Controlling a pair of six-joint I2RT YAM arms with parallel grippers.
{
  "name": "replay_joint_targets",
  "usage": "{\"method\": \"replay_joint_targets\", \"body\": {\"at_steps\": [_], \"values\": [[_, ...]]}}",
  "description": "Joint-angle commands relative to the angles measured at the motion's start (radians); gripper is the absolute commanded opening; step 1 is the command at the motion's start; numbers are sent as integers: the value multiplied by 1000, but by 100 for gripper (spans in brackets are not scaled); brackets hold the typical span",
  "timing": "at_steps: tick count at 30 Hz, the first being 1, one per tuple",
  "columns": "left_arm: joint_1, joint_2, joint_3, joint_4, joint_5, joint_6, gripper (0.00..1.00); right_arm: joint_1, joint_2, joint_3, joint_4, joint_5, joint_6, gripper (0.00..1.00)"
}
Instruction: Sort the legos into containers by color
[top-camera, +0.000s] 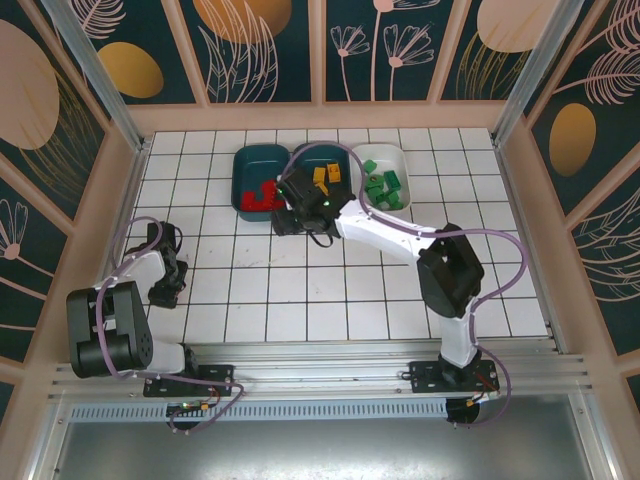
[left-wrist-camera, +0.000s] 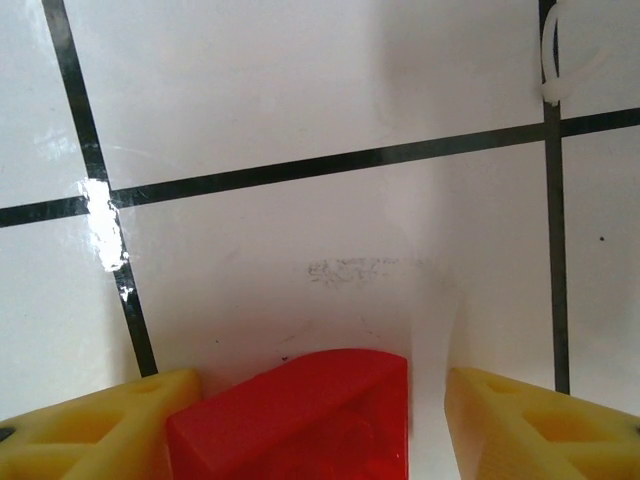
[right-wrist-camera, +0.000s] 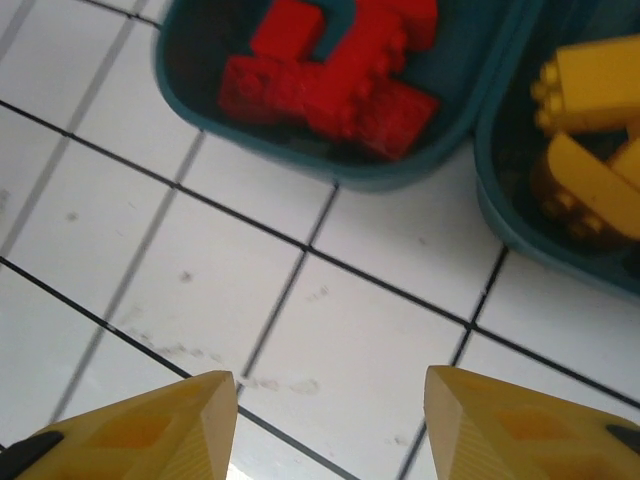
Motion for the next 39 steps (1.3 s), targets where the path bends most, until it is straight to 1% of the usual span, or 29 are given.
{"method": "replay_joint_targets", "body": {"at_steps": [1,3,6,8,11,15,17,22,27,32,35,39], "values": [[9,20,-15,169,42,61,62,-6,-120,-113,106,30,-7,52],[8,30,-15,169,36,86,57,-14,-181,-203,164,27,-2,50],[9,47,-5,149,14,130,54,-35,-284,-339,231,29,-2,49],[9,48,-4,142,3,165,49,-62,-365,-436,269,28,-1,49],[9,27,-22,163,7,215,46,-113,-494,-573,321,7,0,47],[9,-11,-46,180,9,269,41,-173,-640,-706,348,4,-15,46],[9,-33,-52,193,27,292,39,-198,-698,-757,350,2,-24,46],[9,-86,-57,216,97,316,33,-220,-779,-836,368,-4,-35,45],[6,-125,-68,222,166,325,31,-236,-814,-875,393,-24,-35,44],[-19,-156,-62,219,235,334,29,-244,-833,-898,406,-36,-21,43],[-68,-174,-41,224,273,344,29,-244,-838,-906,411,-41,-10,43],[-174,-189,20,247,330,361,28,-244,-846,-909,412,-42,1,42]]}}
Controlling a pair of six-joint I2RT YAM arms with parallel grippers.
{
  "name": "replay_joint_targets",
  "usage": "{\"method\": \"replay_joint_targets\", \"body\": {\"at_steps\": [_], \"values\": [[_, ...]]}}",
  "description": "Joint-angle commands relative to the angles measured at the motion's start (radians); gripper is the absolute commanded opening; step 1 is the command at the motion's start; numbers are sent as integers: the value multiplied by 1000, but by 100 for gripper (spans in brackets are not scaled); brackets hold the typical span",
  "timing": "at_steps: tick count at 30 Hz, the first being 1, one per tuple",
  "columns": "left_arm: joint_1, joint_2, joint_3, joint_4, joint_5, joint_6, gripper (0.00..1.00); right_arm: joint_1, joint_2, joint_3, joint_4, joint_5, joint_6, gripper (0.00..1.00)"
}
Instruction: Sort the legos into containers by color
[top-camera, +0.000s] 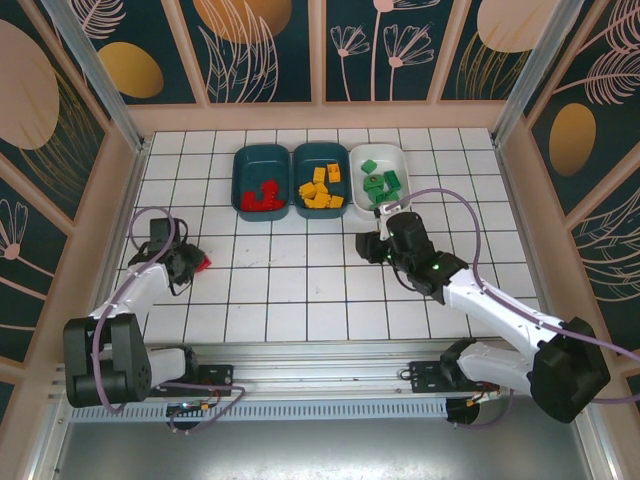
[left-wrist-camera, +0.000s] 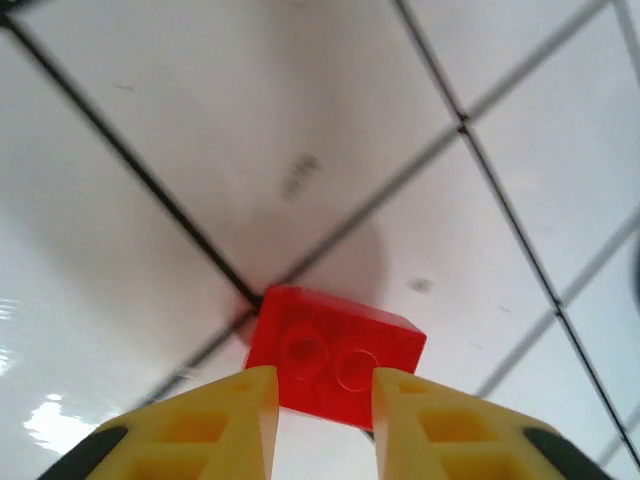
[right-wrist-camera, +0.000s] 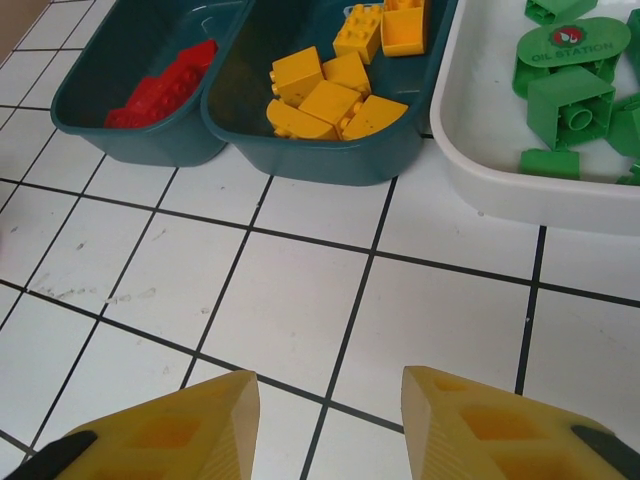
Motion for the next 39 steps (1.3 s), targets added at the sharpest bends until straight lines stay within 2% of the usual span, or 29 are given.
{"method": "replay_joint_targets", "body": {"at_steps": [1,4,6,9,11,13,14,15,18,22,26,32,39], "values": [[-64,-27,70,32,73,26,28,-7,-28,-15,41,-10,24,42],[-74,-40,104,-6,64,29,30,-7,-26,-18,45,-9,29,42],[-74,-63,126,-58,-18,31,46,-7,-28,-17,40,-10,32,42],[-74,-45,134,-70,-49,47,64,-9,-29,-23,42,-7,31,42],[-73,14,140,-69,-14,42,68,-8,-25,-21,41,-5,31,42],[-74,52,128,18,56,111,72,-8,-23,-20,41,-4,29,44],[-74,65,139,21,25,159,76,-8,-24,-20,40,-3,28,44],[-73,88,171,-15,-52,201,80,-11,-24,-21,40,-4,27,45],[-73,137,233,-35,-143,319,82,-11,-22,-26,48,-6,28,47],[-78,189,203,51,-129,382,85,-13,-14,-32,77,-29,40,49],[-94,257,197,118,-97,368,85,-16,5,-28,94,-31,42,49],[-175,316,173,180,-40,374,86,-16,1,-23,82,-56,43,49],[-202,232,101,136,-58,343,85,-18,-15,-11,52,-51,42,49]]}}
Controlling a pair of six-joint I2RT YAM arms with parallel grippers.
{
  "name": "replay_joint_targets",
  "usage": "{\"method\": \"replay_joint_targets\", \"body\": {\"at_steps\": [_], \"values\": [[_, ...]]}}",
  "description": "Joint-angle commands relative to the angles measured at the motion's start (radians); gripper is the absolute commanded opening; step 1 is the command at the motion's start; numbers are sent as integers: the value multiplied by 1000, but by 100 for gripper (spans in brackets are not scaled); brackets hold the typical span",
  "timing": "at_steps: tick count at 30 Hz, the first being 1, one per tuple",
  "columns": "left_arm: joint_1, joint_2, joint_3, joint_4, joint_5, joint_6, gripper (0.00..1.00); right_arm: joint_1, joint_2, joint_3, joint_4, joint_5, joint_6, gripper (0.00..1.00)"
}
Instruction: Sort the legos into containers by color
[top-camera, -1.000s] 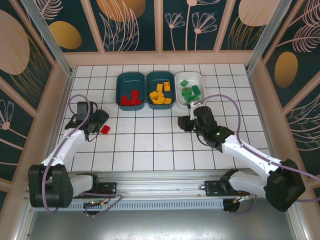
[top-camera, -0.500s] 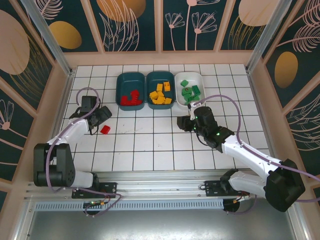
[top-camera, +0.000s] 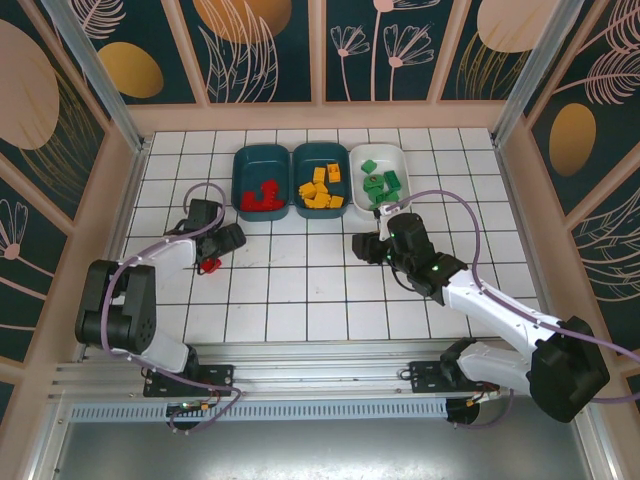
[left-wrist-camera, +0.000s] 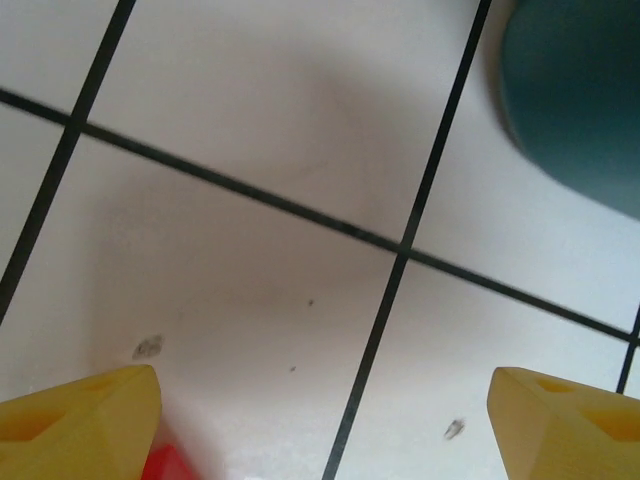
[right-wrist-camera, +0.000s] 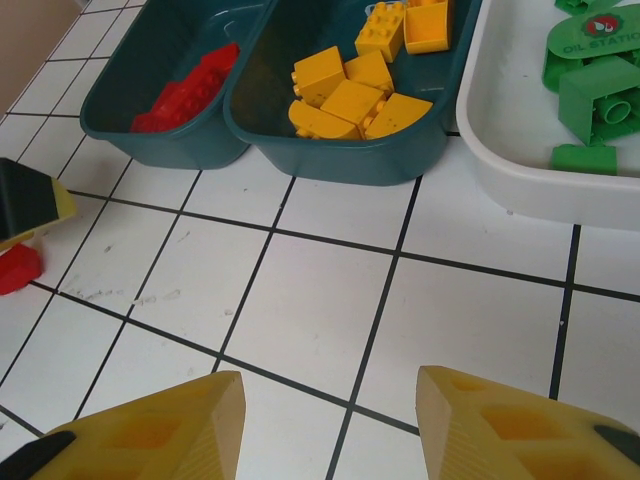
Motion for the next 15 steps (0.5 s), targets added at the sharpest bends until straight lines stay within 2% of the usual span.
{"method": "replay_joint_targets", "body": {"at_steps": [1,5,8,11,15], "values": [[-7,-70,-35,-25,6,-12,85,-11,-19,12,2,-2,20,49],[-8,-164,-63,-49,27,-40,85,-10,-6,24,5,-13,28,49],[-10,-197,-55,-85,-15,-38,87,-8,0,34,5,-20,34,49],[-10,-164,-55,-94,-73,-16,89,-8,-1,35,6,-29,41,49],[-11,-79,-67,-20,-42,10,90,-7,-10,35,-3,-31,48,49]]}}
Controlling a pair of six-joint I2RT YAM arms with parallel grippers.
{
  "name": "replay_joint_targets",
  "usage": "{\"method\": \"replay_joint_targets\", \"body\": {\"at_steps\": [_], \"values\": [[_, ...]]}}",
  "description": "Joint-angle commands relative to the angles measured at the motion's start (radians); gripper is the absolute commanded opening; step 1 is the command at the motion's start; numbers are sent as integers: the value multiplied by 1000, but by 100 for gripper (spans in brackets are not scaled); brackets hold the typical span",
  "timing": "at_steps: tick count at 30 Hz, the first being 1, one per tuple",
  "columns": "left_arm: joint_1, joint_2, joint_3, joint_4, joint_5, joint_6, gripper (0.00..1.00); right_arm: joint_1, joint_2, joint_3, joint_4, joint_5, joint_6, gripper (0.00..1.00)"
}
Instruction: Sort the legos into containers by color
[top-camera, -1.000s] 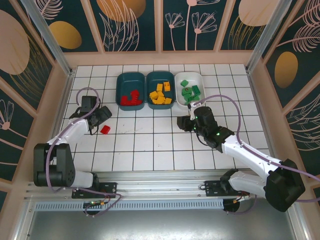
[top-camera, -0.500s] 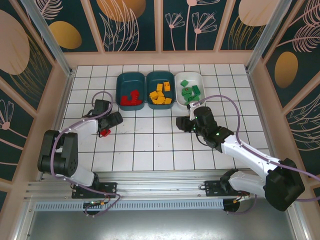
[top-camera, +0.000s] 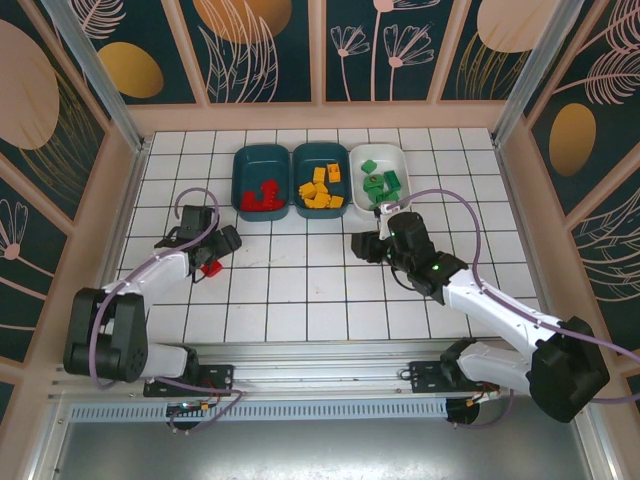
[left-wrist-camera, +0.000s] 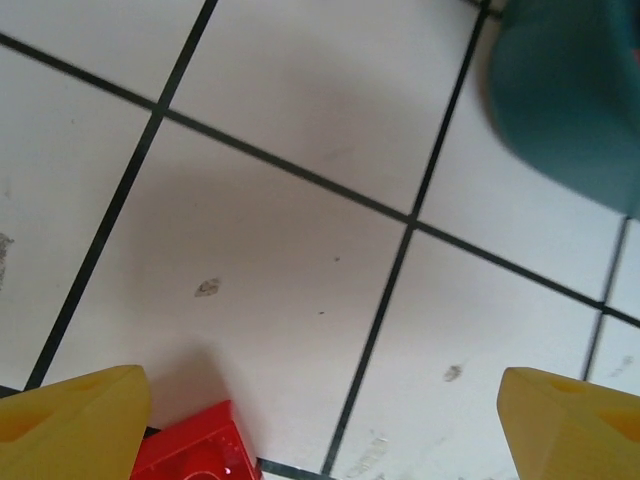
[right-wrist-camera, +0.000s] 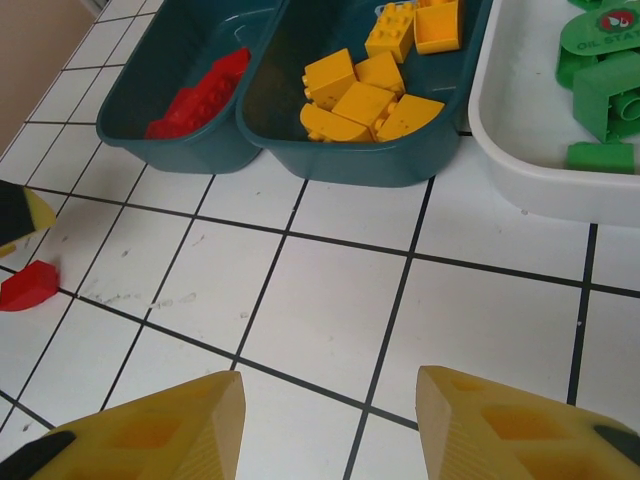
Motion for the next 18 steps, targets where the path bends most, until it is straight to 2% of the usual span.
{"method": "replay_joint_targets", "body": {"at_steps": [1,4,11,18], "values": [[-7,60,-19,38,-5,33,90,-3,-15,27,-7,-6,22,49],[-7,71,-19,42,-1,40,90,-3,-37,26,-28,2,20,49],[-16,-9,-99,56,91,-8,90,-4,-55,15,-37,14,18,50],[-94,-62,-130,29,127,-54,91,-4,-30,22,-17,4,16,50]]}}
